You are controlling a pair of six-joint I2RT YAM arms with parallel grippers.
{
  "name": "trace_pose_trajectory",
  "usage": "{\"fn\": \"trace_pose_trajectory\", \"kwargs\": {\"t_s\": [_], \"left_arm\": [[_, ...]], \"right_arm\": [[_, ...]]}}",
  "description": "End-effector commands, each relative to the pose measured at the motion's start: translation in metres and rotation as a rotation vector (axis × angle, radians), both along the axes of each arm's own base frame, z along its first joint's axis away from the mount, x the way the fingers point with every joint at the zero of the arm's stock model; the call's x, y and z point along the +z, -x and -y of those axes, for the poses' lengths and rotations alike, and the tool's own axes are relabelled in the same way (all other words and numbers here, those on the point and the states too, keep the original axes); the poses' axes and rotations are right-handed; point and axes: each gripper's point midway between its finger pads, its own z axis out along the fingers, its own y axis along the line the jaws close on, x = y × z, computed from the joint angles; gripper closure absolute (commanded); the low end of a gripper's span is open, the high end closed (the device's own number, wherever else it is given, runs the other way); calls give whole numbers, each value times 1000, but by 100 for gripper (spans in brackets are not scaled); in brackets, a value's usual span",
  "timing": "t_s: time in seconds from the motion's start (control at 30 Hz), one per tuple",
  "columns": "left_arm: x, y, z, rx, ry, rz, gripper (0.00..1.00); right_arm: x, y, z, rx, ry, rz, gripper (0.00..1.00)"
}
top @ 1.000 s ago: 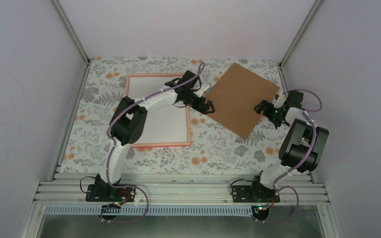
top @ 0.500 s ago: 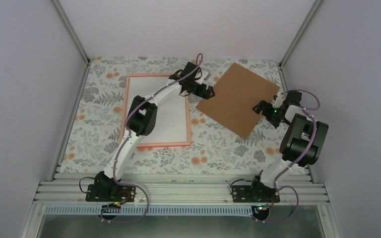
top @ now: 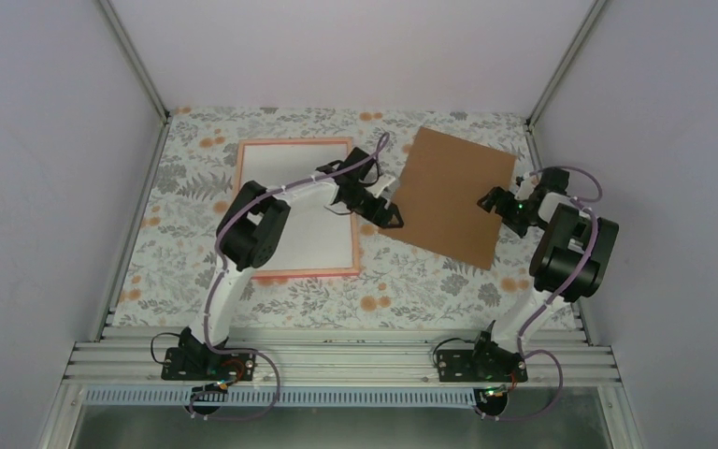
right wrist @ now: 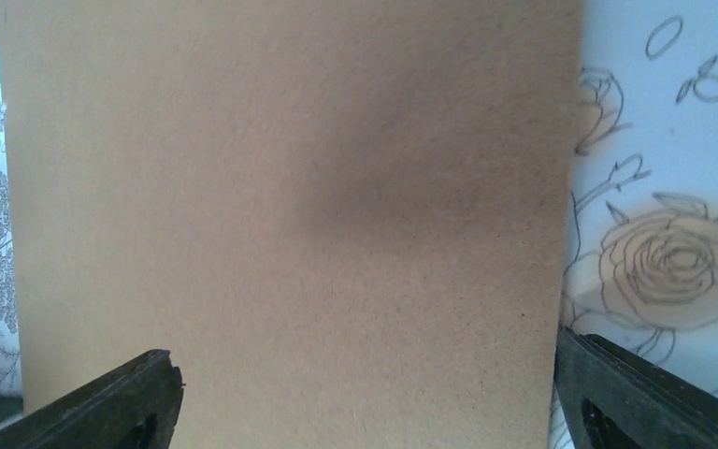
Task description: Put the photo into the frame
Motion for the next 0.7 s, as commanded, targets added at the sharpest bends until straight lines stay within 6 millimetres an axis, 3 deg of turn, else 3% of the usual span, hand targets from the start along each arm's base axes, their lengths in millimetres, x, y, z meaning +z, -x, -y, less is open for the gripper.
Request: {"fn": "trace_pose_trajectory", "kwargs": {"t_s": [0.0,0.13,0.23,0.47,0.67], "left_arm": [[22,44,6,-134,81,-35,10],[40,8,-13,34,109,2,10],[40,-23,-26,180,102,-3,9],[13,-66,-5,239,68,-38,8],[-10,-80,15,269,90,-154,8]], "right_arm": [[-24,15,-9,72,-54,-80,4],[-30,16,-12,115,-62,-88,6],[-28,11,-11,164,-46,-76,6],[-33,3,4,174,29,-89,3],[-48,7,-14,191,-67,-118,4]]}}
